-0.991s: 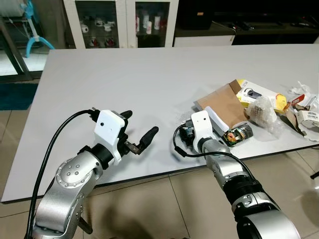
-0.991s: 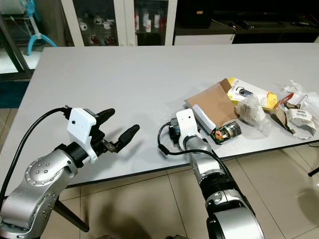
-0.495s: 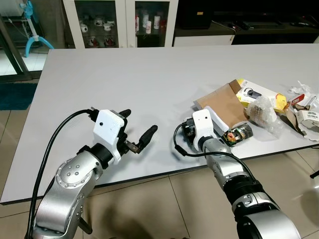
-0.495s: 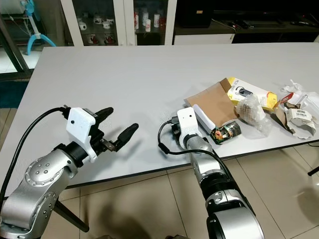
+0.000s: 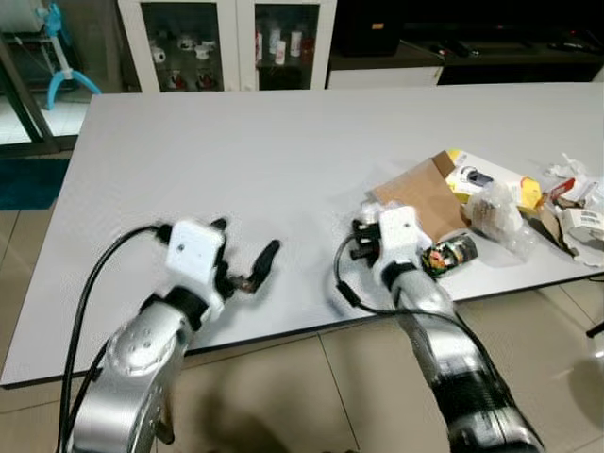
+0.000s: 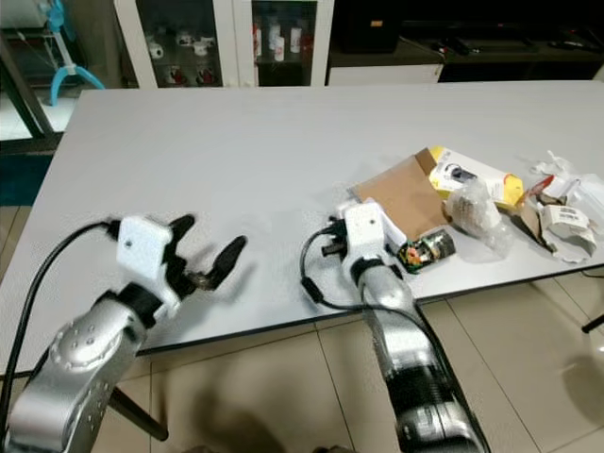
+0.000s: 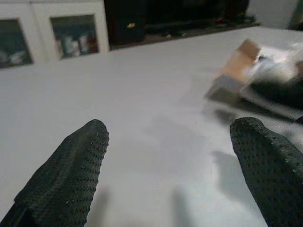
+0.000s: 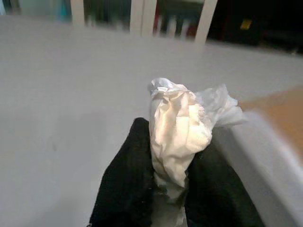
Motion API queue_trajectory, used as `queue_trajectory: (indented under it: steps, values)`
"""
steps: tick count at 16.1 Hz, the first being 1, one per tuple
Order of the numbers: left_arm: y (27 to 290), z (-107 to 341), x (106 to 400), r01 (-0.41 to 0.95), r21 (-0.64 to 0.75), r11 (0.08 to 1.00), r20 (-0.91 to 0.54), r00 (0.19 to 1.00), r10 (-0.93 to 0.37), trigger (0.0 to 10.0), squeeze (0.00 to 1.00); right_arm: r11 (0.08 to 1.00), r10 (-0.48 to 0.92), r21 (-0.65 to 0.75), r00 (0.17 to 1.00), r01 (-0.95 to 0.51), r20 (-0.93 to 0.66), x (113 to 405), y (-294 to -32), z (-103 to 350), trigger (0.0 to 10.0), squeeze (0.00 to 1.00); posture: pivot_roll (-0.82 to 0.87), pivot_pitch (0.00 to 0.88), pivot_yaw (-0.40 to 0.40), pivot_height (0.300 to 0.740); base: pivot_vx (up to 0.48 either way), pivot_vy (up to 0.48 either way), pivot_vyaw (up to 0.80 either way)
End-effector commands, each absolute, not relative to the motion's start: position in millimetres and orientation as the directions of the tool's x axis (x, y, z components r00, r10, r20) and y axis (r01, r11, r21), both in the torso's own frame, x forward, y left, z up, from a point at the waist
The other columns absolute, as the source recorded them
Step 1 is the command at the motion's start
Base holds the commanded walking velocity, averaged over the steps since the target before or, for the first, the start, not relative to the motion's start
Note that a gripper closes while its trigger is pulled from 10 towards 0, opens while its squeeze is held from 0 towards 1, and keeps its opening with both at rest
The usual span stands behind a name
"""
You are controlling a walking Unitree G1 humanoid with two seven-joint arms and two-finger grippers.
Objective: Picking trash to rubbish bin
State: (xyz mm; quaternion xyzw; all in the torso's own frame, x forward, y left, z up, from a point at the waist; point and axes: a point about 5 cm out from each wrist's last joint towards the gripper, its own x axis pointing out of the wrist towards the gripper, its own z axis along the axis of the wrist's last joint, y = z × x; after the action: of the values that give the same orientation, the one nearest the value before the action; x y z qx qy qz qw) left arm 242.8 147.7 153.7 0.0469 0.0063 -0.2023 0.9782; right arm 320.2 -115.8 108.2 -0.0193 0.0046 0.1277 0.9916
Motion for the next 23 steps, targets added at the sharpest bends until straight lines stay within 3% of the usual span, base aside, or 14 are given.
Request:
queue_trajectory:
  steps: [1, 2, 3, 6, 15, 23]
  values:
    - [149, 154, 242, 0.375, 0.106, 0.921, -0.019, 0.927, -0.375, 10.0, 0.00, 0.976, 0.217, -0.043, 0.973, -0.214, 0.077, 312, -125, 119, 0.0, 0.00, 0.02, 0.032, -0.084, 0.740, 0.000, 0.000, 0.00]
    - [150, 155, 241, 0.366, 0.113, 0.924, -0.010, 0.930, -0.367, 10.0, 0.00, 0.979, 0.200, -0.049, 0.976, -0.196, 0.090, 304, -130, 118, 8.7, 0.00, 0.02, 0.033, -0.085, 0.740, 0.000, 0.000, 0.00]
    - [151, 155, 241, 0.359, 0.116, 0.926, -0.009, 0.933, -0.361, 10.0, 0.00, 0.982, 0.190, -0.041, 0.979, -0.187, 0.079, 296, -135, 116, 10.0, 0.00, 0.02, 0.035, -0.085, 0.740, 0.000, 0.000, 0.00]
    - [151, 153, 242, 0.357, 0.123, 0.926, -0.018, 0.934, -0.357, 10.0, 0.00, 0.976, 0.214, -0.045, 0.975, -0.212, 0.057, 280, -135, 116, 10.0, 0.00, 0.02, 0.036, -0.078, 0.740, 0.000, 0.000, 0.00]
    - [147, 154, 245, 0.383, 0.140, 0.913, -0.018, 0.923, -0.384, 10.0, 0.00, 0.981, 0.192, -0.020, 0.980, -0.192, 0.047, 275, -132, 124, 10.0, 0.00, 0.01, 0.034, -0.072, 0.740, 0.000, 0.000, 0.00]
    - [147, 155, 246, 0.391, 0.154, 0.907, -0.022, 0.920, -0.392, 10.0, 0.00, 0.980, 0.196, -0.021, 0.980, -0.196, 0.031, 274, -131, 123, 10.0, 0.00, 0.02, 0.034, -0.073, 0.740, -0.275, 0.000, 0.00]
